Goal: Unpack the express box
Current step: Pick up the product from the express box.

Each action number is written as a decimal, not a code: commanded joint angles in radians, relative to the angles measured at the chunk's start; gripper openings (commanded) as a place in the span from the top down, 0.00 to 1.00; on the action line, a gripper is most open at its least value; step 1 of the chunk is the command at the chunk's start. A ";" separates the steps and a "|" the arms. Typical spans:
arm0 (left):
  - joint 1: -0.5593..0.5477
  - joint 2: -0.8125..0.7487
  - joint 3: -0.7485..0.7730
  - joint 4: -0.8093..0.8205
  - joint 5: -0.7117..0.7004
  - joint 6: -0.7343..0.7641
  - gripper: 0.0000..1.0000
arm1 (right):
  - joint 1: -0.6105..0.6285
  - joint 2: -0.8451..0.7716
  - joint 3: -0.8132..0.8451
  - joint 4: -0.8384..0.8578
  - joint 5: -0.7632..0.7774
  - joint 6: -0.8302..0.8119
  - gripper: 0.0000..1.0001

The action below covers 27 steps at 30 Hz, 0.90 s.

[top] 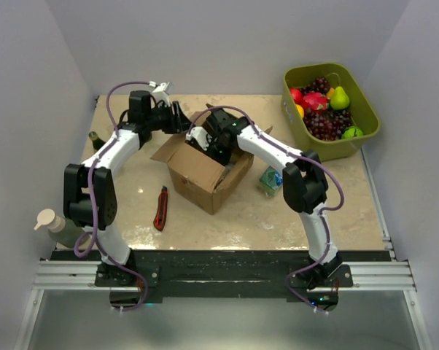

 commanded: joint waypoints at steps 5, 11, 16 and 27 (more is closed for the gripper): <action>0.000 -0.003 -0.080 0.053 0.121 -0.061 0.51 | 0.011 0.074 -0.152 -0.016 0.058 0.050 0.47; 0.000 -0.018 -0.121 0.043 0.085 -0.068 0.49 | 0.001 -0.001 -0.119 0.015 -0.004 -0.019 1.00; 0.000 -0.035 -0.126 0.039 0.055 -0.058 0.50 | 0.001 -0.185 -0.050 0.191 -0.070 -0.072 1.00; 0.011 -0.095 -0.162 0.040 0.014 -0.050 0.50 | -0.002 -0.407 0.036 0.337 0.045 -0.237 1.00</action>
